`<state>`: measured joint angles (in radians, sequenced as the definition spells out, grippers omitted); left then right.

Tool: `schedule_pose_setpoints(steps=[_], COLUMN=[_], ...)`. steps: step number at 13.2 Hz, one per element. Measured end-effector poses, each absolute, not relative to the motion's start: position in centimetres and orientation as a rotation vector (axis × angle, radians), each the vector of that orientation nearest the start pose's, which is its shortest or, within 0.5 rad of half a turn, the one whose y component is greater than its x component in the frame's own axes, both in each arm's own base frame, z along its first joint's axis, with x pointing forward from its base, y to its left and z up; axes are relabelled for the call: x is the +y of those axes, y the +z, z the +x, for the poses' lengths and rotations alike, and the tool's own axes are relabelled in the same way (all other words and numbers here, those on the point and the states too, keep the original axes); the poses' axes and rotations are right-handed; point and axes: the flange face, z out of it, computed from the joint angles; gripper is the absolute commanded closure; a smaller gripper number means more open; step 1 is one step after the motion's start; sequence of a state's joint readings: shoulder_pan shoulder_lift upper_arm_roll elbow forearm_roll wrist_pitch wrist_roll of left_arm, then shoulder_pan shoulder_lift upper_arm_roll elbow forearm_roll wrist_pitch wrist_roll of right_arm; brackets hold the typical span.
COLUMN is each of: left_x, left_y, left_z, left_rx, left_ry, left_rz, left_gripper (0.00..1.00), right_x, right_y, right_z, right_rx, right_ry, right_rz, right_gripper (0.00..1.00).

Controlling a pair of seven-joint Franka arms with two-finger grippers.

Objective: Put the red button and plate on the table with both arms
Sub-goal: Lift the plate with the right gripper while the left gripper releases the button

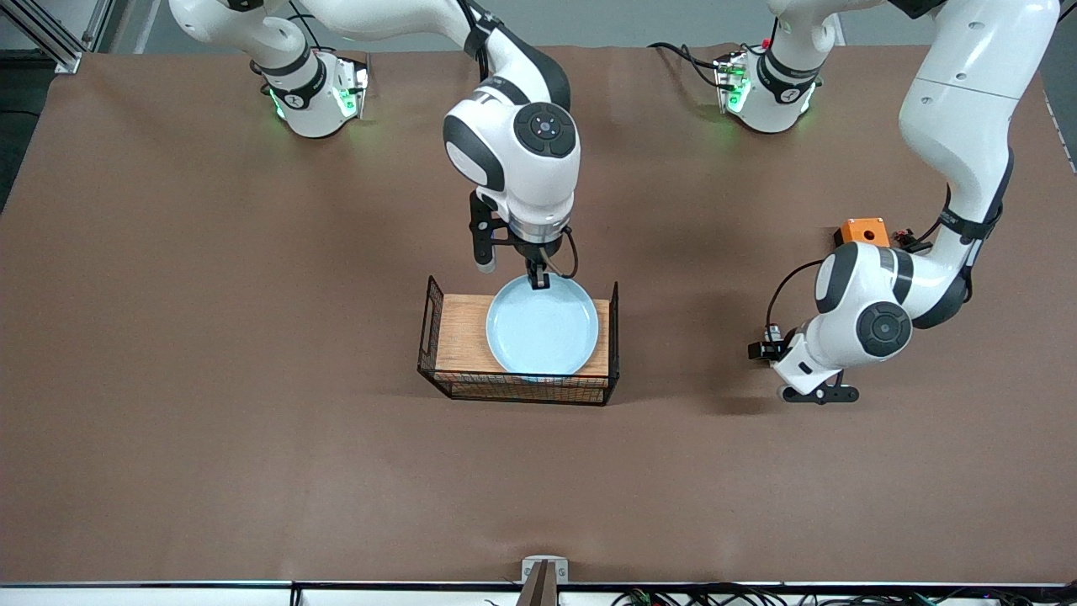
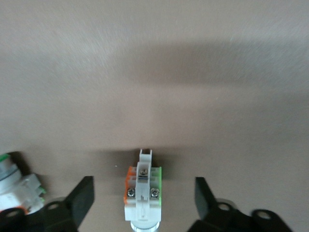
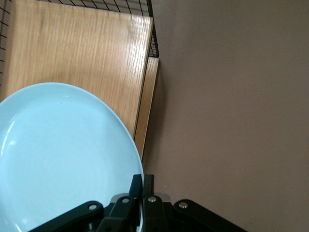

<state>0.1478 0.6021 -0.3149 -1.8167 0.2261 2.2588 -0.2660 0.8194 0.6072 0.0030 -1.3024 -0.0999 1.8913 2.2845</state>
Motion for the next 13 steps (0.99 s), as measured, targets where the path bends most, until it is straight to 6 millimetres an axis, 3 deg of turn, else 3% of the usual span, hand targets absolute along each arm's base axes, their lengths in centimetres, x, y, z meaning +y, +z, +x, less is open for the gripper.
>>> schedule_pose_setpoints(steps=[4, 7, 10, 13], left_x=[-9.0, -8.8, -8.1, -6.9], left_y=[26.0, 30.6, 35.5, 41.1], left_z=[63.7, 63.8, 62.9, 61.3], left_rx=[0.032, 0.012, -0.029, 0.028], left_ry=[0.085, 0.008, 0.044, 0.047], left_rz=[-3.114, -3.111, -3.108, -3.073], left_gripper=[0.00, 0.01, 0.01, 0.00], right_x=[52.2, 50.9, 48.6, 44.2], right_y=[42.6, 49.1, 55.3, 59.5], right_z=[49.2, 48.0, 46.5, 47.3], right_rx=[2.035, 1.970, 1.799, 1.451], right_ry=[-0.069, 0.057, 0.122, 0.145], right_rz=[-2.498, -2.562, -2.680, -2.868], right_gripper=[1.00, 1.00, 1.00, 1.00])
